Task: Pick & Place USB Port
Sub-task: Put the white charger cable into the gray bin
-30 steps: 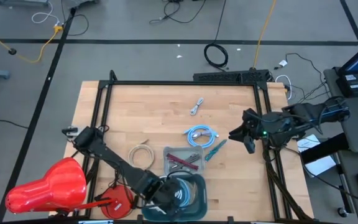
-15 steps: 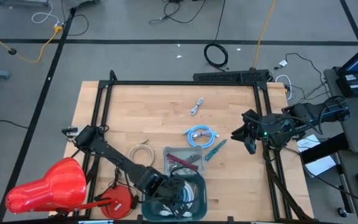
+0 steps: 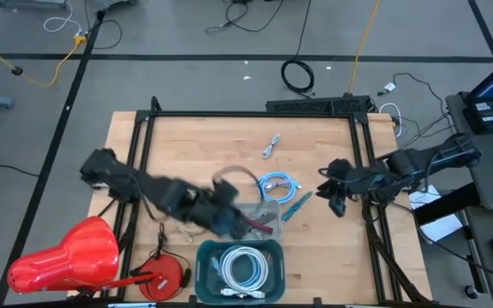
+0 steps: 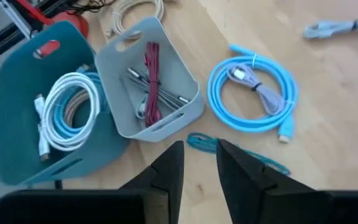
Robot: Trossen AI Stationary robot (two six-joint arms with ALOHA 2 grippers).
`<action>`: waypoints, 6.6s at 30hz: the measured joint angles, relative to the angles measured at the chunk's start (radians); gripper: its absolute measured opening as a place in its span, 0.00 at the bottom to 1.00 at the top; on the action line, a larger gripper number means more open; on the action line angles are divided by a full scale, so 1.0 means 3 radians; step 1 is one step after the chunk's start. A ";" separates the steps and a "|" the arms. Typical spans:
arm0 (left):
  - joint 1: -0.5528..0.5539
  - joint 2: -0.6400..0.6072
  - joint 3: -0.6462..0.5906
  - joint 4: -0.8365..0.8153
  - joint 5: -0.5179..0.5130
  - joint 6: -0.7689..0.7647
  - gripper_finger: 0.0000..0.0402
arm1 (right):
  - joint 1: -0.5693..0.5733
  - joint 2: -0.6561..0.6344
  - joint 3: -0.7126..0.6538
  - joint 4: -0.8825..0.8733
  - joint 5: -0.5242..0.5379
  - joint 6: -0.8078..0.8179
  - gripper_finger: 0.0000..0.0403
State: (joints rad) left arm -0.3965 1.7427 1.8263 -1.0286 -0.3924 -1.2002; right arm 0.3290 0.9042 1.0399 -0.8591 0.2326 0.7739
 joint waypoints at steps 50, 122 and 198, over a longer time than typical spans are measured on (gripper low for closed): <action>0.0583 -0.0269 -0.0001 -0.1235 0.0070 0.0723 0.23 | -0.2800 0.2854 0.1103 0.0639 -0.1044 -0.4474 0.26; -0.0152 -0.0267 -0.0413 -0.0838 -0.0351 0.0068 0.23 | -0.2692 0.3559 0.1149 0.1221 -0.1024 -0.0091 0.26; 0.1068 -0.0292 -0.0767 -0.0541 0.0133 0.0793 0.23 | -0.2882 0.2712 0.1406 0.0436 -0.0939 -0.3029 0.26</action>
State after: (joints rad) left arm -0.0761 1.6550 1.5962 -1.1909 -0.3526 -0.9621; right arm -0.5357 1.7179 1.4616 -0.7283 -0.0490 -0.1348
